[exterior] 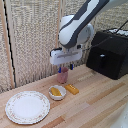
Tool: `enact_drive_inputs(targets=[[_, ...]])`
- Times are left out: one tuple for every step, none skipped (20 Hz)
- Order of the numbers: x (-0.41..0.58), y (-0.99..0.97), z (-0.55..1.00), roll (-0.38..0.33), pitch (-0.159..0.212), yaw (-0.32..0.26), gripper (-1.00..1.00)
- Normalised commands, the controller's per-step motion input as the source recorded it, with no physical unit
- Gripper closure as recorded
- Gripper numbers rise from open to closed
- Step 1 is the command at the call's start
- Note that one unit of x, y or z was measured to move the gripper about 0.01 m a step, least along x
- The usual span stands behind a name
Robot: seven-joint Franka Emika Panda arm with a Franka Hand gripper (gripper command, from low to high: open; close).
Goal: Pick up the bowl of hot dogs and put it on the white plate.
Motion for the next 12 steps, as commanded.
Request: enact_drive_inputs(targets=[[-0.083,0.0,-0.48,-0.008,0.038,0.0,-1.0],[-0.083,0.01,-0.48,-0.013,0.049,0.0,-1.0],[-0.051,0.04,-0.48,-0.027,0.058,0.0,-1.0],[-0.031,0.07,-0.48,-0.041,0.061,0.0,-1.0],[-0.02,0.09,-0.47,-0.057,0.056,0.0,-1.0],[-0.034,0.09,-0.45,-0.063,0.05,0.0,-1.0],[-0.063,0.11,-0.42,-0.083,0.027,0.0,-1.0],[-0.063,0.15,-0.39,-0.101,0.026,0.0,-1.0],[-0.077,0.15,-0.37,-0.102,0.03,0.0,-1.0],[-0.077,0.17,-0.35,-0.103,0.028,0.0,-1.0],[-0.046,0.21,-0.35,-0.121,0.024,0.0,-1.0],[-0.003,0.23,-0.35,-0.131,0.014,0.0,-1.0]])
